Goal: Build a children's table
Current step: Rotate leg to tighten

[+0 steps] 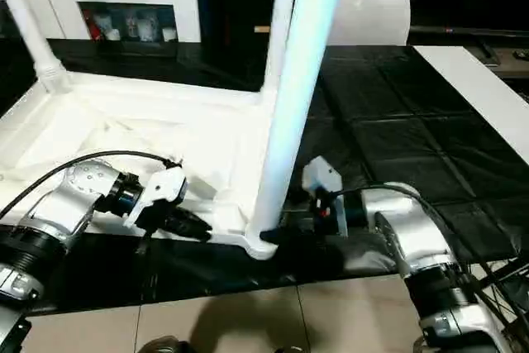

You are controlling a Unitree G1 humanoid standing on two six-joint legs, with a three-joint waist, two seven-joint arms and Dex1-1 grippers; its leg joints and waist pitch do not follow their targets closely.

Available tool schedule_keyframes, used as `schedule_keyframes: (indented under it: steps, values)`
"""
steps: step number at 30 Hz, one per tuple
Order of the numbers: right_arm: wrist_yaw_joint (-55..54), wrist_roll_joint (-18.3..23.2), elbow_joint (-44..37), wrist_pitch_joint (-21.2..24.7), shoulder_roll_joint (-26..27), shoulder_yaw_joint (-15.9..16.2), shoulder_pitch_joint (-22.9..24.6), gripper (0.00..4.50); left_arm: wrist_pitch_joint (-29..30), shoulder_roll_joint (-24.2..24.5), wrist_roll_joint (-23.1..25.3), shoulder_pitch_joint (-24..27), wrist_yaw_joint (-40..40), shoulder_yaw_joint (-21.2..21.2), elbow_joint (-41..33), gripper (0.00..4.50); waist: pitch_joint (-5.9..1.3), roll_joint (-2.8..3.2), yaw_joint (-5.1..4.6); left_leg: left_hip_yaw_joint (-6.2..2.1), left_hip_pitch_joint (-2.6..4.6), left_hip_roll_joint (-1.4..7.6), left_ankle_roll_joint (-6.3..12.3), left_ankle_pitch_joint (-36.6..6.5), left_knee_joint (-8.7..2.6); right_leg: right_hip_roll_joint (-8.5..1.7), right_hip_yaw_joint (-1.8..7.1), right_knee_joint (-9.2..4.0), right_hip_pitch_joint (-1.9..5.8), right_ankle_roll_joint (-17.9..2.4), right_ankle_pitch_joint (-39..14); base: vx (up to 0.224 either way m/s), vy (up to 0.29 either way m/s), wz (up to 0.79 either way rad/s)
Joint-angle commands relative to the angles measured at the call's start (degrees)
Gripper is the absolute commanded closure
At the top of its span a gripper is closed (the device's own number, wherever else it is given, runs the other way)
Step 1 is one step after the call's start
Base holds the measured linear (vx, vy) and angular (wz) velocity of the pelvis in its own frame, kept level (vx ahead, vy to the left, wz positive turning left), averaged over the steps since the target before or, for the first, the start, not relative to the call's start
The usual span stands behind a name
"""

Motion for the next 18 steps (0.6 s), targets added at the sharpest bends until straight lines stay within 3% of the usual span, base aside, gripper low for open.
schedule_keyframes:
  steps: [1,18]
  values:
    - [1.5,0.2,0.4,-0.2,-0.4,0.4,-1.0,1.25,-1.5,-0.6,1.2,-0.8,-2.6,-2.3,-0.1,4.5,-3.93,-0.21,-0.33,-1.13,1.62,3.59,1.99,-12.0,-4.27,-3.57,2.62,-3.27,2.34,-12.2,-13.9,0.0,0.0,0.0]
    - [3.7,0.9,1.5,-0.1,0.9,1.4,-1.1,2.45,-2.7,-0.4,1.7,-1.0,-2.4,-2.9,1.0,4.5,-3.98,-0.14,-0.23,-1.13,1.59,3.59,1.9,-11.9,-4.17,-3.57,2.56,-3.17,2.41,-12.4,-14.0,0.0,0.0,0.0]
